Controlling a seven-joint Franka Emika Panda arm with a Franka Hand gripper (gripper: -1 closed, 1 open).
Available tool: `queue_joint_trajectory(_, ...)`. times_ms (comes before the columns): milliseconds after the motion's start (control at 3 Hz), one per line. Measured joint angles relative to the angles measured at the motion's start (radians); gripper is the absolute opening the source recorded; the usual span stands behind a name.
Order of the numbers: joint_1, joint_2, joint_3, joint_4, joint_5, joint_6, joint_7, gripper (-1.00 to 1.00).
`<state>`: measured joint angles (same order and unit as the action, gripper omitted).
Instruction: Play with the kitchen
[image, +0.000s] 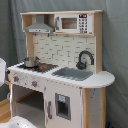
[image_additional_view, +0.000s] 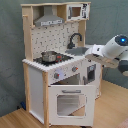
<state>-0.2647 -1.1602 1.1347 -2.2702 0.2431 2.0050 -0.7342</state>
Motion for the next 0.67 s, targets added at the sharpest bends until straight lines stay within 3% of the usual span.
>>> queue_joint_trajectory(667, 0.096, 0.005, -0.071, -0.08, 0.087, -0.129, -0.057, 1.0)
